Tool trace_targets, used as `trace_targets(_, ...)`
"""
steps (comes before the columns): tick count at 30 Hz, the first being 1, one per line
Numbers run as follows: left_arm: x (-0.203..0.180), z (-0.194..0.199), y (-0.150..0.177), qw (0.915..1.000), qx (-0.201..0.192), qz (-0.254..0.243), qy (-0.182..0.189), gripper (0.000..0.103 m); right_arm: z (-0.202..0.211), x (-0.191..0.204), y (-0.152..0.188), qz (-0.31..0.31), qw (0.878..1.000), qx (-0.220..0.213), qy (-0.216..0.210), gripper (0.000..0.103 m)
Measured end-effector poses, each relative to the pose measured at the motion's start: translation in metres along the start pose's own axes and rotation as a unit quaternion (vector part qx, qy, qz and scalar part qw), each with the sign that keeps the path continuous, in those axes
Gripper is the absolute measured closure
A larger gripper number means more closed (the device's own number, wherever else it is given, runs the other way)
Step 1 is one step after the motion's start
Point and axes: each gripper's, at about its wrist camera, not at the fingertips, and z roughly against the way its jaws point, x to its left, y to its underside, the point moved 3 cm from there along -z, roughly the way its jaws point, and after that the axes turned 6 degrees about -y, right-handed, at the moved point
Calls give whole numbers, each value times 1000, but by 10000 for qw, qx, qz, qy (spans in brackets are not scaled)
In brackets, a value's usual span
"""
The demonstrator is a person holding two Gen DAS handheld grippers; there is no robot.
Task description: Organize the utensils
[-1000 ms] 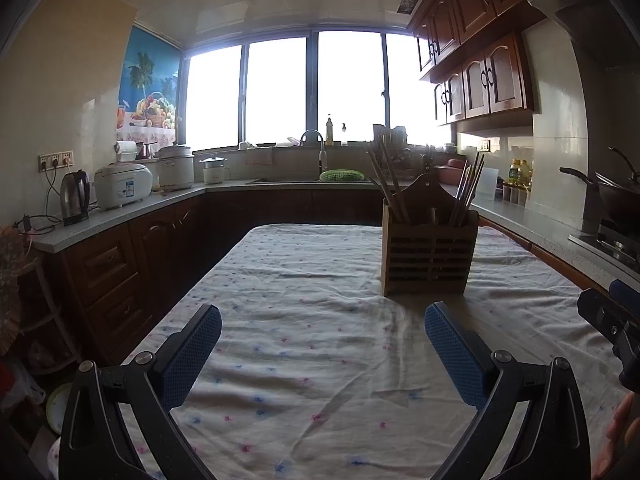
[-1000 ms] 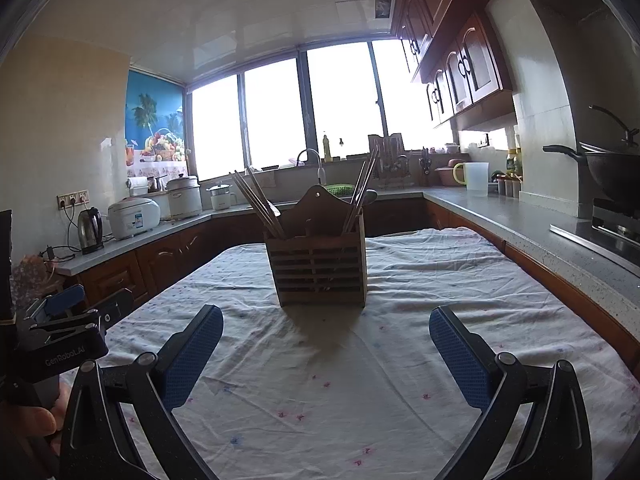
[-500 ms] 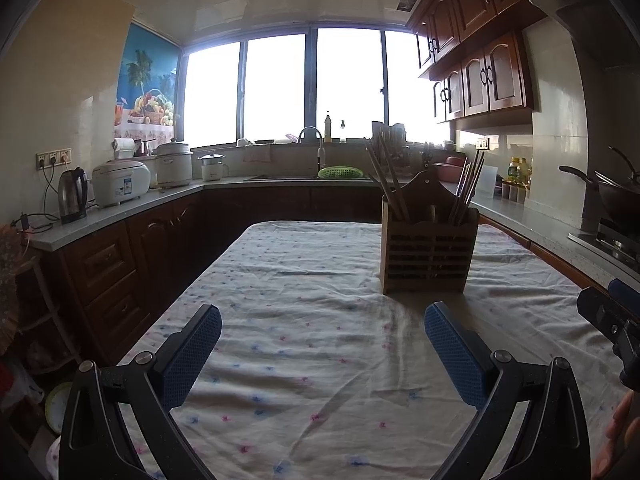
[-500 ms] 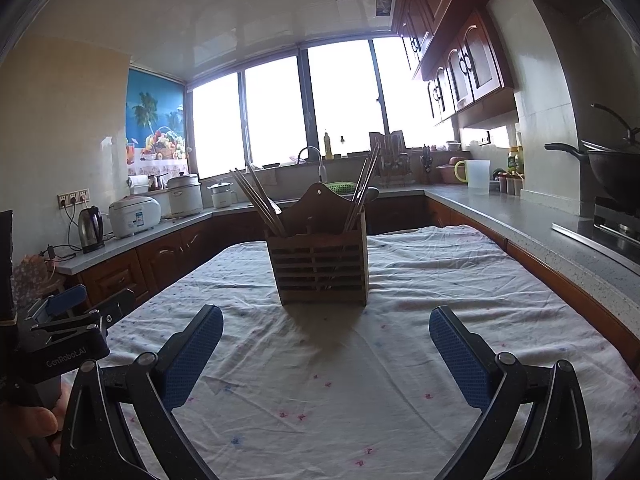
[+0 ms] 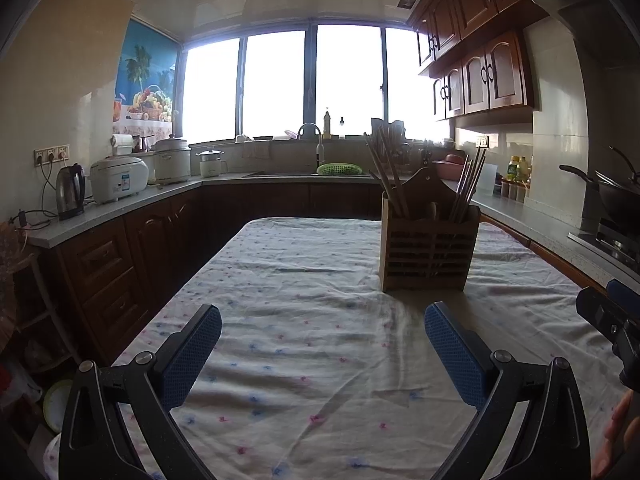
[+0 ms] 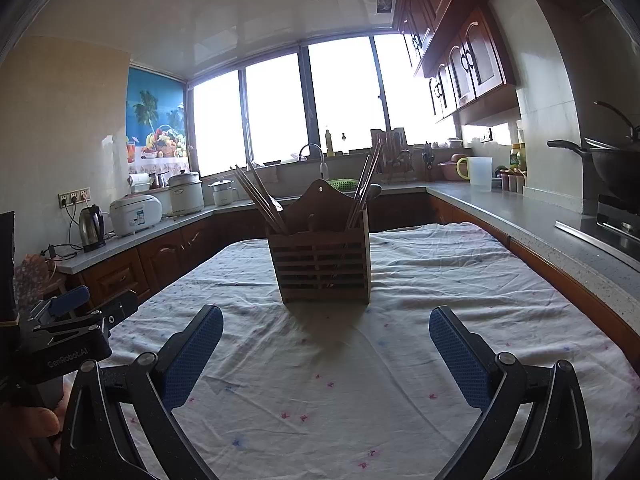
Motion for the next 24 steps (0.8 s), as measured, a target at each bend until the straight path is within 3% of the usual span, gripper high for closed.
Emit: trace_targets(24, -11, -7, -2, 9997, 178, 85, 115, 1, -11, -1, 1, -88, 9999, 142, -43, 0)
